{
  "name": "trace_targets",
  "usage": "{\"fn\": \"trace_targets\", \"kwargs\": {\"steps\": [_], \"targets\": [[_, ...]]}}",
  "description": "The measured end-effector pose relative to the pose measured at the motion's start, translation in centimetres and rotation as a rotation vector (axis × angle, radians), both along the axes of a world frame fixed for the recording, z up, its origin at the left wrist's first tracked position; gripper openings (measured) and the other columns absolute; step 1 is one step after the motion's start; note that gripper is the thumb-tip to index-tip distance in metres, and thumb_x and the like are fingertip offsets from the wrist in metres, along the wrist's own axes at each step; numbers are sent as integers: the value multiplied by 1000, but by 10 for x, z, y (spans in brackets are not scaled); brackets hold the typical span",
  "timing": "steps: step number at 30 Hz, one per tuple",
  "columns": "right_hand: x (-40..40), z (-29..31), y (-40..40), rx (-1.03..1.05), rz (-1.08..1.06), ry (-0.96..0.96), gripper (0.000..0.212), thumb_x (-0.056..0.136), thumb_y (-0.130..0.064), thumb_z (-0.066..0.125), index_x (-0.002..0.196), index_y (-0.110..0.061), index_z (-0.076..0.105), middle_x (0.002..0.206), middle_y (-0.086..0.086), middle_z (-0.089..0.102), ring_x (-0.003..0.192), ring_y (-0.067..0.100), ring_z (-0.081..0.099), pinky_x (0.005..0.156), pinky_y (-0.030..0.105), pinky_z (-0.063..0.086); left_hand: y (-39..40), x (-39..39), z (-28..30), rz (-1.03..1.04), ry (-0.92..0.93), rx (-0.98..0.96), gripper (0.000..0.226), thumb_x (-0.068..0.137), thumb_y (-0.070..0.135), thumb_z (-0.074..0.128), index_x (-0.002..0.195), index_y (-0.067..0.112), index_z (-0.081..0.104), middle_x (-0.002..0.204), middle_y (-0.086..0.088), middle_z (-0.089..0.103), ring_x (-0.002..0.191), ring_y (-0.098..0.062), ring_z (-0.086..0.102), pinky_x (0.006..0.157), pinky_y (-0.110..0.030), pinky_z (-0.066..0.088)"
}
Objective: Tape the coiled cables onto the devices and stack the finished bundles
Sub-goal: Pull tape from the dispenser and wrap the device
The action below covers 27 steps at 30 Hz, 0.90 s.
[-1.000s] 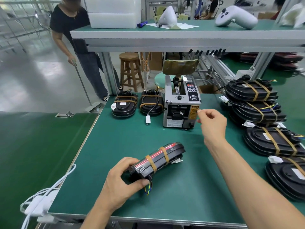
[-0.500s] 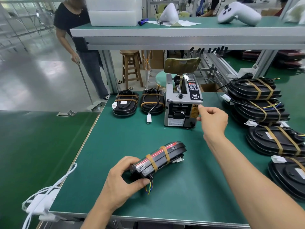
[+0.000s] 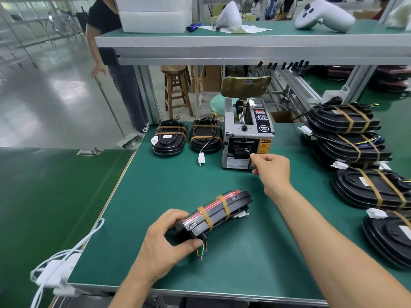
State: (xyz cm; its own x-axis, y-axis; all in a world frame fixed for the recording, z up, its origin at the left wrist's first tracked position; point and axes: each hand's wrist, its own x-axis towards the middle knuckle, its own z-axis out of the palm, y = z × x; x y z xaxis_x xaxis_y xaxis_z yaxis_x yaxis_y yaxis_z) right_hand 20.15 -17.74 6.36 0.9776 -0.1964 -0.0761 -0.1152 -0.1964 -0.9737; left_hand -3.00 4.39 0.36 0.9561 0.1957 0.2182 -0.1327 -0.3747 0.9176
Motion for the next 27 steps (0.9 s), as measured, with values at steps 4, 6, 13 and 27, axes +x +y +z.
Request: {"fn": "trace_targets", "kwargs": {"steps": [4, 6, 13, 27], "targets": [[6, 3, 13, 82, -26, 72, 25, 86, -31, 81, 70, -14, 75, 55, 0, 67, 65, 19, 63, 68, 35, 50, 0, 1, -1, 0, 6, 4, 52, 76, 55, 93, 115, 28, 74, 110, -5, 72, 104, -32, 70, 94, -60, 54], [8, 4, 18, 132, -55, 94, 23, 86, -30, 82, 73, -12, 74, 58, 3, 67, 66, 20, 63, 69, 35, 49, 0, 1, -3, 1, 6, 3, 52, 76, 54, 93, 115, 27, 73, 110, -5, 72, 104, -32, 70, 93, -60, 54], [12, 8, 23, 185, -125, 129, 13, 87, -22, 79, 83, -10, 77, 57, 2, 64, 46, 10, 51, 55, 26, 44, 2, 2, -6, 1, 6, 6, 55, 76, 57, 93, 117, 25, 73, 112, -6, 71, 106, -32, 69, 95, -61, 54], [10, 2, 14, -43, -25, -26, 18, 86, -33, 80, 73, -21, 75, 67, -8, 72, 77, 17, 69, 75, 31, 55, 3, 2, -7, -1, 9, 3, 60, 76, 60, 92, 120, 24, 73, 113, -7, 71, 106, -33, 70, 95, -61, 54]]}}
